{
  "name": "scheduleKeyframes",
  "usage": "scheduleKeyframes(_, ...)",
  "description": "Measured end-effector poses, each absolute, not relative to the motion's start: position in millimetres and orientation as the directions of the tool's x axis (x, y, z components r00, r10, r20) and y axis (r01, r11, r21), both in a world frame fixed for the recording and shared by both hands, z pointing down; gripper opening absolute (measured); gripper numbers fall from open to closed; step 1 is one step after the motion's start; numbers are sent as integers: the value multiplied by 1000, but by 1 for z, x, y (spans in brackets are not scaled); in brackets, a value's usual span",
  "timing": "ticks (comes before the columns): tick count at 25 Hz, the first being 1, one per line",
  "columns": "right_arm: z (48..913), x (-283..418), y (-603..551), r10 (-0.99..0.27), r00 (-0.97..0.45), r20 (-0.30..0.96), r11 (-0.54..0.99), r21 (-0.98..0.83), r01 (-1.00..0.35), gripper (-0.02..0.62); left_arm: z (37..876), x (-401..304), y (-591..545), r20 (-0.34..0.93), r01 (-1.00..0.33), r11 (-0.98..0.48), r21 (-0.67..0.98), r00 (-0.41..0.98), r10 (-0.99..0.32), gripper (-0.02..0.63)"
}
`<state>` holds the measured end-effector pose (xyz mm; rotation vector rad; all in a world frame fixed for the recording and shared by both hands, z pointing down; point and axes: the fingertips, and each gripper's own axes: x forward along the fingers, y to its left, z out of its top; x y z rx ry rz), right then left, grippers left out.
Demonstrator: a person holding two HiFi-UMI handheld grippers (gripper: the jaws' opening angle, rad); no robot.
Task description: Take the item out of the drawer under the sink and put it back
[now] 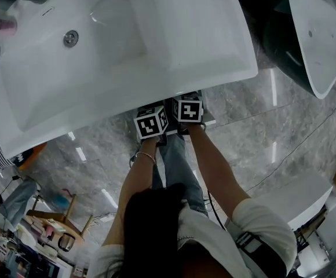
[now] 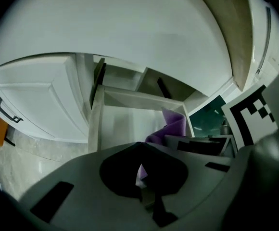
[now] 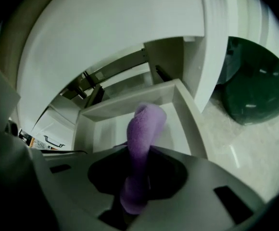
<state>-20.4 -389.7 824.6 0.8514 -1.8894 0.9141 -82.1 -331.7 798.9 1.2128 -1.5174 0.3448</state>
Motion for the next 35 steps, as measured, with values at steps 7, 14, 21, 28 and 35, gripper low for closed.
scheduleKeyframes(7, 762, -11, -380, -247, -437, 865, 481, -282, -830, 89, 748, -79, -319, 834, -849, 373, 373, 131, -536, 3)
scheduleKeyframes(14, 696, -4, -360, -327, -462, 824, 446, -296, -845, 89, 692, -78, -317, 774, -856, 297, 423, 170, -610, 3)
scheduleKeyframes(21, 629, 0, -323, -414, -491, 767, 444, -301, -844, 89, 635, -71, -290, 719, -869, 206, 449, 215, -661, 3)
scheduleKeyframes(28, 573, -4, -288, -516, -507, 690, 459, -276, -844, 89, 582, -72, -262, 657, -898, 99, 429, 235, -717, 3)
scheduleKeyframes(35, 511, -10, -252, -620, -520, 588, 478, -243, -844, 89, 527, -79, -227, 568, -919, -4, 395, 248, -784, 3)
